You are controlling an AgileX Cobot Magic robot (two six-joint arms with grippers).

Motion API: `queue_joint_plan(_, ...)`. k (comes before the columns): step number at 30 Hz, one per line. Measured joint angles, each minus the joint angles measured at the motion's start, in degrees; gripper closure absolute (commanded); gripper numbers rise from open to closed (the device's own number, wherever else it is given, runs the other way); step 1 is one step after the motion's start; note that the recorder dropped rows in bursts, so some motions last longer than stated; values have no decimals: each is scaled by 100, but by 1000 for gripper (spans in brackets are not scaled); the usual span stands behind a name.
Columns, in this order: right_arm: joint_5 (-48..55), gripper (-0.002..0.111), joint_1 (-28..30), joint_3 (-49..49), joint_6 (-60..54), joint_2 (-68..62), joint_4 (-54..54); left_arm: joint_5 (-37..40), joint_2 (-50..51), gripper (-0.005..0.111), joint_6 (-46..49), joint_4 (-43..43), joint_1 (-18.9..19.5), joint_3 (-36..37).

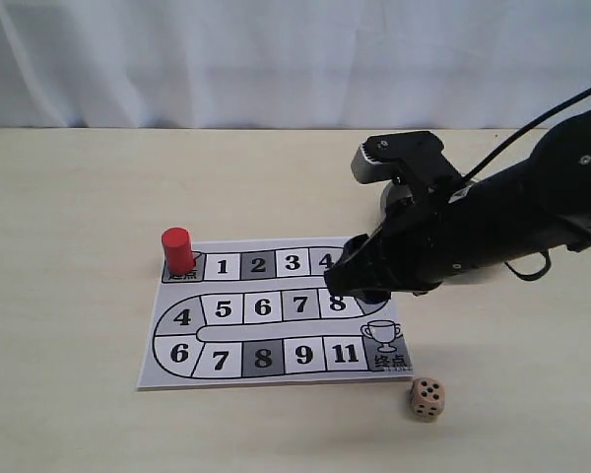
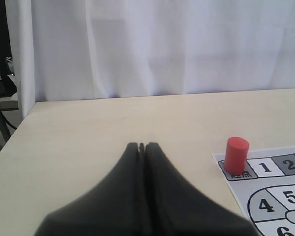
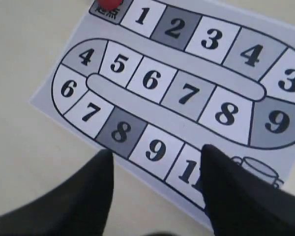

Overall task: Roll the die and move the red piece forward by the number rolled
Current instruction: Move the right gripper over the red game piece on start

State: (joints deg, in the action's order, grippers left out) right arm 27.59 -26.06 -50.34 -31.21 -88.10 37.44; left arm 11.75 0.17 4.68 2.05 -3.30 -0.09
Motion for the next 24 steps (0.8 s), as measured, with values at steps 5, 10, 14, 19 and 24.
queue_joint_plan(5, -316, 51, 0, -236, -1078, -417, 1146, 0, 0, 107, 0, 0, 0, 0)
queue_joint_plan(10, -327, 51, 0, -430, -3486, -933, 3238, 0, 0, 107, 0, 0, 0, 0)
queue_joint_plan(14, -425, 48, -109, -622, -4071, -1288, 3779, 0, 0, 107, 0, 0, 0, 0)
queue_joint_plan(19, -1250, 31, -643, -907, -4133, -1541, 3659, 0, 0, 107, 0, 0, 0, 0)
queue_joint_plan(24, -1945, 31, -1229, -1376, -4133, -1893, 3637, 0, 0, 107, 0, 0, 0, 0)
